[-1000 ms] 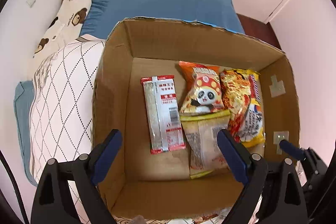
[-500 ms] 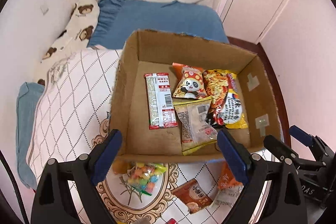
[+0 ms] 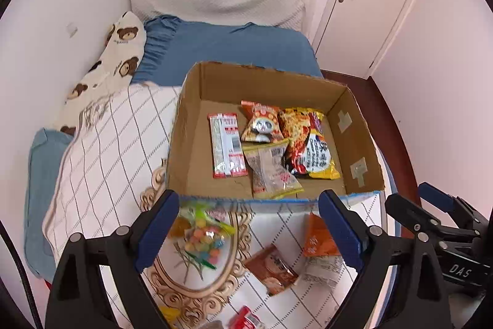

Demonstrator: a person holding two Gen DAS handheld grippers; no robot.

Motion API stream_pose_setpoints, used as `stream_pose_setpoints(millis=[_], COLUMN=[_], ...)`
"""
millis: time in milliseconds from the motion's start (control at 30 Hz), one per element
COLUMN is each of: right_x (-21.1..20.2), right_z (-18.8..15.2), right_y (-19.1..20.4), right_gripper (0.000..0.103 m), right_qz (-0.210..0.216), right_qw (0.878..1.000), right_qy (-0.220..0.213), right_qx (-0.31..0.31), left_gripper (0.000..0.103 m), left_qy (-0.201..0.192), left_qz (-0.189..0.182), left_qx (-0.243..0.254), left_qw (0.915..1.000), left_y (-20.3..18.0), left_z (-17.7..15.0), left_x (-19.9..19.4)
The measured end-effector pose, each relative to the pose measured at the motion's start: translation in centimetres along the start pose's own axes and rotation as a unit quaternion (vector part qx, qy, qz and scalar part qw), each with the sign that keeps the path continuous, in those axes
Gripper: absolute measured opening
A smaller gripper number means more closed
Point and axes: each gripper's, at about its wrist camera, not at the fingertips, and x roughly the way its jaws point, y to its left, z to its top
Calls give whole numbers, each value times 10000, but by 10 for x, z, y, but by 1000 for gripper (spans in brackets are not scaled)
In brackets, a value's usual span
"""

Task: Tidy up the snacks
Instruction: 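Grasp the brown biscuit packet with left tool while right tool reaches toward a white bread bag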

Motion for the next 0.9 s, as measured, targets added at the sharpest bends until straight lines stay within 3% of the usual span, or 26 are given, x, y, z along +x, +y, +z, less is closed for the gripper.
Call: stream_pose_setpoints(millis=[33,100,133,233,333,433,500,600,633,700,767,833,900], right_x=[2,9,16,42,71,92,101,112,117,125,130,134,143], right_z=[-3,-11,-16,-32,-46,-59,-67,-83,-89,-103,-114,-122,-134], right_y=[-2,-5,-8,-20,-29,-37,-47,-61,-67,-74,-75,-75,-78], right_gripper=[98,88,73,69,69,69,69,69,69,70,70,70,70], right_qz=[-62,-159,-166,-150,-93,-102,-44,87,164,550,537,571,460], right_qw=[9999,9994,9990,9968,9919,9875,9858,9833,9812,9745,9735,9747,9735], right_qy=[24,99,232,620,1070,1397,1612,1816,1896,2040,2063,2015,2055], right_qx=[-86,-275,-336,-480,-675,-716,-465,30,315,752,824,786,890], left_gripper=[93,93,93,93,93,93,93,93,90,72,58,57,57], left_qy=[70,284,477,1048,1852,2555,2850,3078,3098,3108,3018,2891,2802], left_qz=[-24,-55,-26,-162,-453,-730,-820,-852,-773,-641,-461,-243,-12], left_qx=[-69,-178,-253,-538,-912,-1408,-1733,-2034,-2046,-1952,-1575,-1045,-720], left_qw=[9999,9994,9985,9929,9774,9537,9392,9255,9253,9280,9392,9513,9572], left_y=[1,1,2,4,7,7,7,6,4,0,-8,-17,-22], left_z=[-5,-16,-25,-51,-82,-107,-118,-126,-127,-128,-128,-129,-130], left_x=[2,12,23,53,99,148,172,199,206,217,218,213,210])
